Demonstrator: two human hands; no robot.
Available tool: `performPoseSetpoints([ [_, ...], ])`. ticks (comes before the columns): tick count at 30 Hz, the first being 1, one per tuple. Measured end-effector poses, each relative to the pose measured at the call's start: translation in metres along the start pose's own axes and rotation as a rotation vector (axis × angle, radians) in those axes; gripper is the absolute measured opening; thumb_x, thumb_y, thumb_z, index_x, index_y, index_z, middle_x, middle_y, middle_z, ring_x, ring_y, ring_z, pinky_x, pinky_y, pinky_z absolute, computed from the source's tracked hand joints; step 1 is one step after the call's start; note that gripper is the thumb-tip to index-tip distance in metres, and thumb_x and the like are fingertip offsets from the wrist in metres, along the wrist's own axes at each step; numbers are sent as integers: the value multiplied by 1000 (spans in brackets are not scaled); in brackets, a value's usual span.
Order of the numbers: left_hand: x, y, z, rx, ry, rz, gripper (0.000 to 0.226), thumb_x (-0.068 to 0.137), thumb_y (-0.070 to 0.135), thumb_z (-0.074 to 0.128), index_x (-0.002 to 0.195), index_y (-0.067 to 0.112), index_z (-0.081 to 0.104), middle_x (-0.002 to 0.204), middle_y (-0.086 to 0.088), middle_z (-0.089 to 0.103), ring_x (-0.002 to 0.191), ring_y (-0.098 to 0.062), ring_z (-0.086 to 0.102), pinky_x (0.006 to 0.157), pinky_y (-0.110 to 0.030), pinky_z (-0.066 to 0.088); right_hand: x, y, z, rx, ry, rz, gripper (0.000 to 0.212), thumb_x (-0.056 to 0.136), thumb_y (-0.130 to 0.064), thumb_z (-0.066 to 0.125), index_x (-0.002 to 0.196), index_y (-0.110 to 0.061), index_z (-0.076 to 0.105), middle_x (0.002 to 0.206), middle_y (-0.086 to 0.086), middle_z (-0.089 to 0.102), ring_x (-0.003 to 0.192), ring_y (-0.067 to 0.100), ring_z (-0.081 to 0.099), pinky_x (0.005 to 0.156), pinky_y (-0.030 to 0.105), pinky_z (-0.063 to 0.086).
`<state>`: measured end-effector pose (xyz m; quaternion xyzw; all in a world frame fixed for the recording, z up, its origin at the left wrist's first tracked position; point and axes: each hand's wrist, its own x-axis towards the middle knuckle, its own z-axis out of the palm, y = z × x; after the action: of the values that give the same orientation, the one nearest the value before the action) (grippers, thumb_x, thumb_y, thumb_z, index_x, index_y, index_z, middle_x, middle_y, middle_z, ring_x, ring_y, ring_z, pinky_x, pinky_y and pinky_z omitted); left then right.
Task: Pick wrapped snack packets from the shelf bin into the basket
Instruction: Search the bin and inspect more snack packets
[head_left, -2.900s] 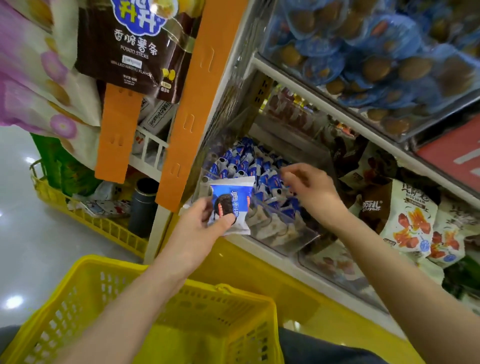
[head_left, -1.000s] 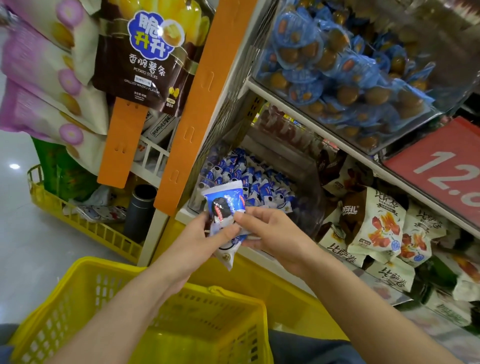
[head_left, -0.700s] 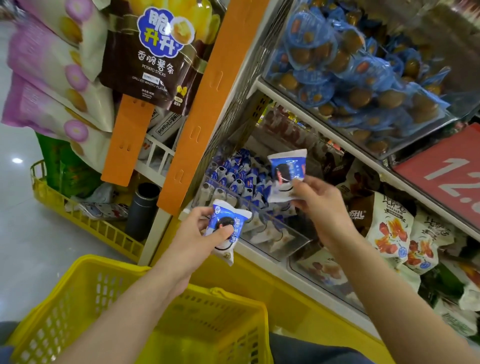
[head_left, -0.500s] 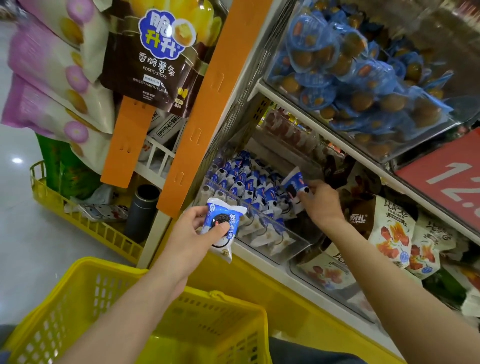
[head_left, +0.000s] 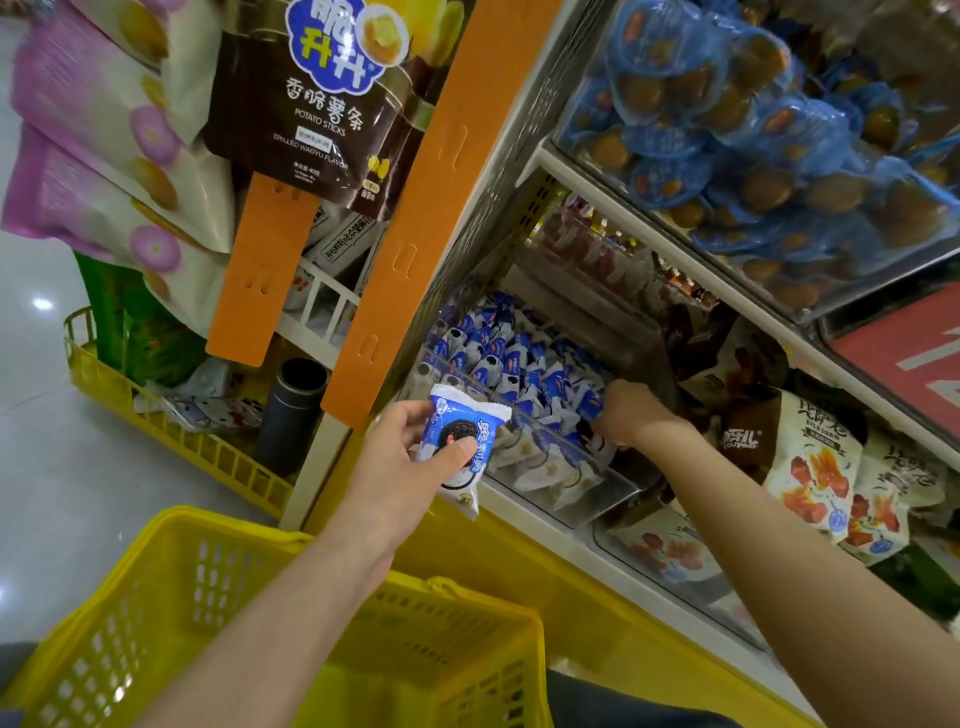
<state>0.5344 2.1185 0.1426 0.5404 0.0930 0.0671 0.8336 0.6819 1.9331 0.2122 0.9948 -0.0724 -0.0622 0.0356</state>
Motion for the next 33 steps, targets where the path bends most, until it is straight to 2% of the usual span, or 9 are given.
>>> performPoseSetpoints([
  [3,0,0,0,10,3,5,33,83,15,66,100,34,45,104,8,59,90,-2,59,53,-6,47,9,1,9,228,-8,9,24,90,-16,58,107,1,56,108,17,62,91,26,61,68,29,50],
  [6,0,0,-1,4,4,13,33,83,15,66,99,34,44,103,8,58,87,0,58,51,-4,44,14,-1,19,406,-17,33,22,90,-16,58,103,1,60,106,20,64,95,28,63,88,39,52],
  [12,1,-3,0,17,-1,10,33,83,13,66,100,31,45,104,6,59,85,-2,59,51,-4,45,20,-7,26,332,-73,23,39,94,-16,50,131,-2,47,134,17,49,121,30,49,102,36,40],
  [18,2,-4,1,24,0,8,33,82,12,66,96,33,45,105,3,60,85,-4,61,51,-5,45,28,-11,28,300,232,-100,31,95,-32,48,114,-9,55,116,14,56,98,25,55,83,37,44],
  [21,3,-6,1,51,2,12,33,82,12,66,92,35,44,107,2,59,87,-5,61,51,-6,46,37,-16,30,286,144,-162,23,90,-31,57,106,-13,58,110,9,61,98,22,57,84,37,47],
  [25,4,-7,2,80,4,8,33,82,14,65,89,38,43,106,3,59,84,-3,60,50,-5,45,41,-15,24,235,55,-149,19,90,-29,58,72,-22,56,98,7,66,76,15,54,74,31,46],
  [28,4,-7,4,76,4,-7,32,82,16,66,97,34,44,107,3,60,85,-4,61,51,-6,46,35,-12,24,316,50,-146,16,92,-29,55,95,-14,62,105,8,64,84,16,56,75,28,42],
  [30,3,-8,4,69,5,-30,32,83,19,65,104,32,44,109,4,60,86,-4,62,51,-7,46,22,-11,25,418,207,-193,25,94,-28,51,110,-11,58,106,8,61,93,19,58,77,27,44],
  [33,2,-9,5,46,0,-74,25,87,23,61,107,32,48,110,5,62,89,-3,62,51,-11,47,-21,-18,23,664,408,-406,15,95,-26,48,103,-18,58,92,-2,62,77,6,57,66,20,45],
])
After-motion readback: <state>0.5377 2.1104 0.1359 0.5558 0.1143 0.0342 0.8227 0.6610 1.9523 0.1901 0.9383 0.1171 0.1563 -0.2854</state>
